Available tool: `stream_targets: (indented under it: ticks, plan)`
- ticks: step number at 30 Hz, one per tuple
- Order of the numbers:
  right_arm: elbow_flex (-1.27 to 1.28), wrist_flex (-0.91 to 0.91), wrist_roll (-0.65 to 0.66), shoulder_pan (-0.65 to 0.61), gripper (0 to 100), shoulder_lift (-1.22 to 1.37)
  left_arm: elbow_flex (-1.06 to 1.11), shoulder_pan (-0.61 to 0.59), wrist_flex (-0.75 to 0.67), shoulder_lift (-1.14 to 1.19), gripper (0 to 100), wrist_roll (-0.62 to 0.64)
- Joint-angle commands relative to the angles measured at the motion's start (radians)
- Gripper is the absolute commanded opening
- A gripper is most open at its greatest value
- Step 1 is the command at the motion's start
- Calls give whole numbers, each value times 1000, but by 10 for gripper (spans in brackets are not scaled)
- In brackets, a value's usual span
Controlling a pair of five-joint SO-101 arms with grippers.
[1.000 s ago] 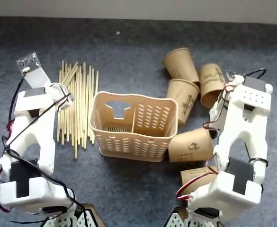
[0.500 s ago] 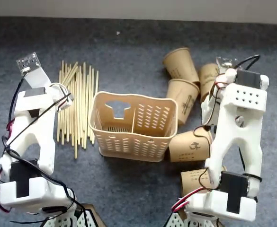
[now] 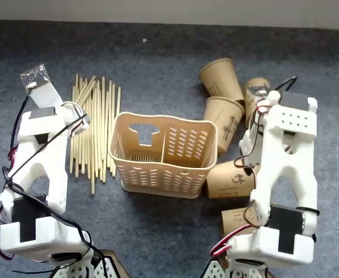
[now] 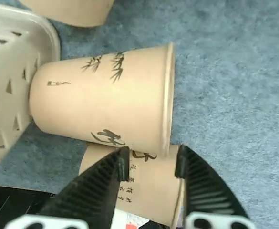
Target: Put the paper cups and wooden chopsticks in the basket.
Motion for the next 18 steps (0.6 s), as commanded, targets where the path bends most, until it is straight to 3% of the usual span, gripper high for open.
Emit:
stream_targets:
  ticks: [1, 13, 18]
  plan:
    - [-2, -19, 9, 42, 217, 12, -2, 19, -12, -5, 225, 9]
    - [54, -21, 11, 1, 217, 24, -2, 21, -12, -5, 225, 9]
    - [177, -111, 26, -38, 200, 25, -2, 19, -12, -5, 225, 9]
